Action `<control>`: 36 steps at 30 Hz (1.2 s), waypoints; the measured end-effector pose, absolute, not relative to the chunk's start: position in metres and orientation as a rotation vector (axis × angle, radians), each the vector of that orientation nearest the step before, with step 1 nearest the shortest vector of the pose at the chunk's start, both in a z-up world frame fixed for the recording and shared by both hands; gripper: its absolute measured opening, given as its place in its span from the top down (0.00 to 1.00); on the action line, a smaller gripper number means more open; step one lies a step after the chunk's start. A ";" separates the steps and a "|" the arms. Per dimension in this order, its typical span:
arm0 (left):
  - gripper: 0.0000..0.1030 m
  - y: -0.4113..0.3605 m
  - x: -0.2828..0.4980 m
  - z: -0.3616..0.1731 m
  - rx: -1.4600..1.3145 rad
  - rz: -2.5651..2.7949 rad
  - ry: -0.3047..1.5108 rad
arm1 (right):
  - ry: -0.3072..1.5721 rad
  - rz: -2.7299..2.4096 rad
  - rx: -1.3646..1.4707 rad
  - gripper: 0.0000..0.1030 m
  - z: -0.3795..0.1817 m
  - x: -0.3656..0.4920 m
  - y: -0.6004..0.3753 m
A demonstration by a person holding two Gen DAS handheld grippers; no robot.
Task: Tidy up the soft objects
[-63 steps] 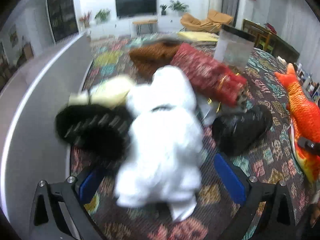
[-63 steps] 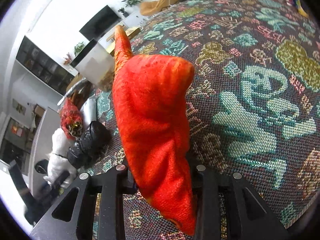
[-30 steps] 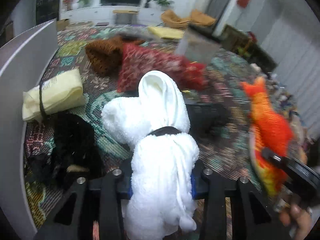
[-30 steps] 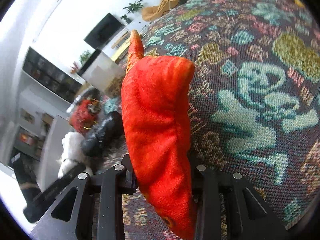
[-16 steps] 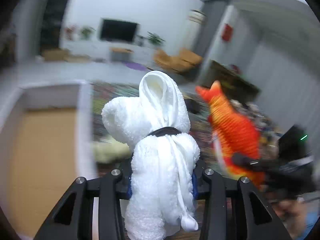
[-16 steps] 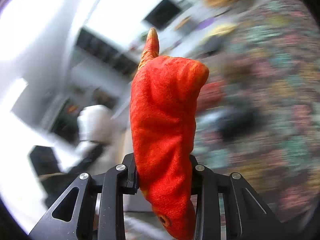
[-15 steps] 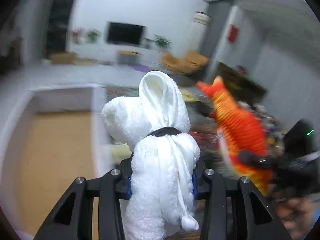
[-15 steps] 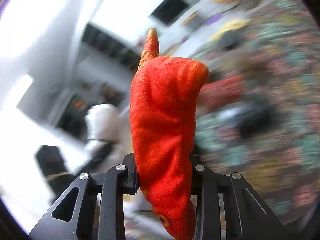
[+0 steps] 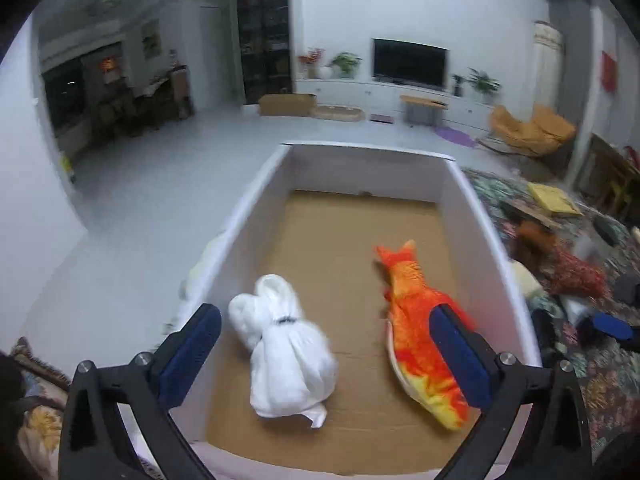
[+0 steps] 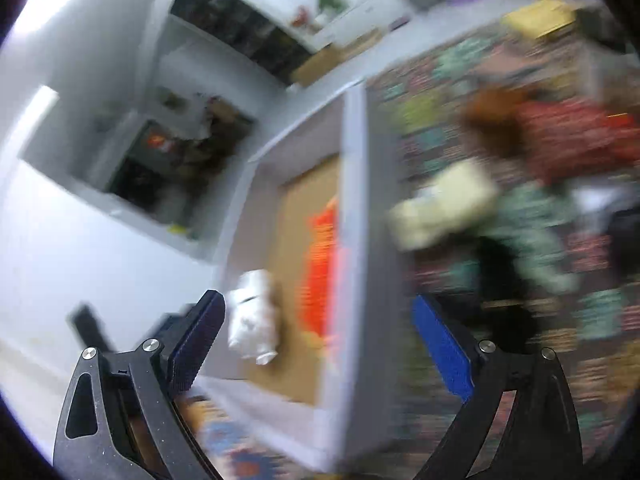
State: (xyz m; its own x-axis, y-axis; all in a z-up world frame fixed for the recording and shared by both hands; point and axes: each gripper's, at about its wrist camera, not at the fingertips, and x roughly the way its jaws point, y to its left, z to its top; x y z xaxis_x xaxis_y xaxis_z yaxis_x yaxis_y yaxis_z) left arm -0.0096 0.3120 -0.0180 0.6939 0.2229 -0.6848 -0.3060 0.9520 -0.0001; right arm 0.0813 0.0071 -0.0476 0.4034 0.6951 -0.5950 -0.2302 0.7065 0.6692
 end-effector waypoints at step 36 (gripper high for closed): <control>0.00 0.030 0.176 -0.187 0.022 -0.058 0.948 | 0.925 -0.325 0.170 0.02 -0.166 0.143 -0.233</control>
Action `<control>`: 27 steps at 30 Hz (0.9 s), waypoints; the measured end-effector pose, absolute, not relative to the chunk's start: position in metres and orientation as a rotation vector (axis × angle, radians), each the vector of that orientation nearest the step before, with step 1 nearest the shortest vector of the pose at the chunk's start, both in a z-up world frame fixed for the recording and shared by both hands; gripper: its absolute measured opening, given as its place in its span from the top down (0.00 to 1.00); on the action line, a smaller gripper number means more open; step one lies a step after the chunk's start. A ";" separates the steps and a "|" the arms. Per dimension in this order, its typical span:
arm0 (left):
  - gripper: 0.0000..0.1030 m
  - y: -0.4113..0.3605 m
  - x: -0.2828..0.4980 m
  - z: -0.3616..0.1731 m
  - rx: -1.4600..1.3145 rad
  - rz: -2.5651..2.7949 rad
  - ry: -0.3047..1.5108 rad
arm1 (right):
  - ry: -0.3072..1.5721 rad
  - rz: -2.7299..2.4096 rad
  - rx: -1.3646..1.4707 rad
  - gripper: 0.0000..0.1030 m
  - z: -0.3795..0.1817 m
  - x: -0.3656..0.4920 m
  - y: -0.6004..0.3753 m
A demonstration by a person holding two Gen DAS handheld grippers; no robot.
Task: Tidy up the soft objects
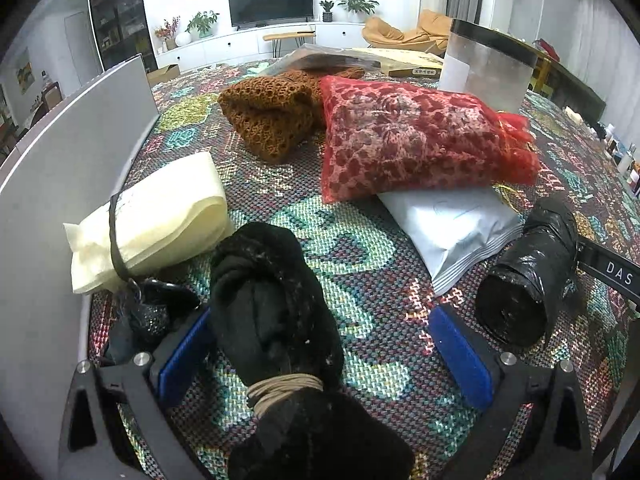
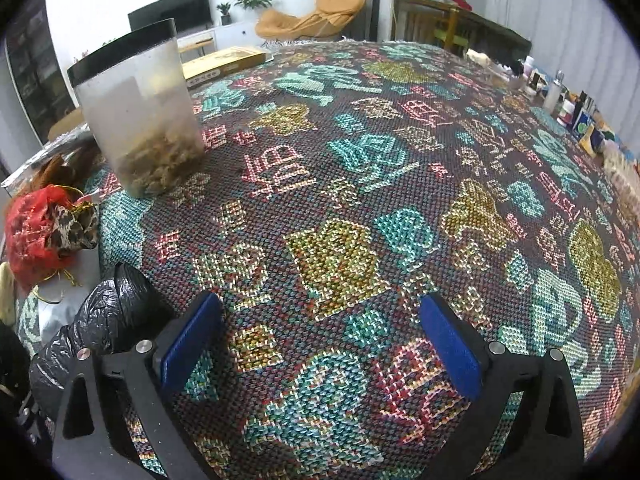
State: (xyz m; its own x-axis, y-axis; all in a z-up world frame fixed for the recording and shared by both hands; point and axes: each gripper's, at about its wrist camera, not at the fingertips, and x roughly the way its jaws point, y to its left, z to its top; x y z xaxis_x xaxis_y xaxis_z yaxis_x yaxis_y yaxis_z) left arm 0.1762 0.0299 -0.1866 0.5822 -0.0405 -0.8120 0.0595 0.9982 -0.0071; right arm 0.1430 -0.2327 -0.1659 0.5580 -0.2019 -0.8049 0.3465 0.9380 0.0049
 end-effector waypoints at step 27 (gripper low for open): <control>0.00 0.027 0.171 -0.185 0.025 -0.058 0.946 | 0.925 -0.326 0.170 0.02 -0.166 0.143 -0.233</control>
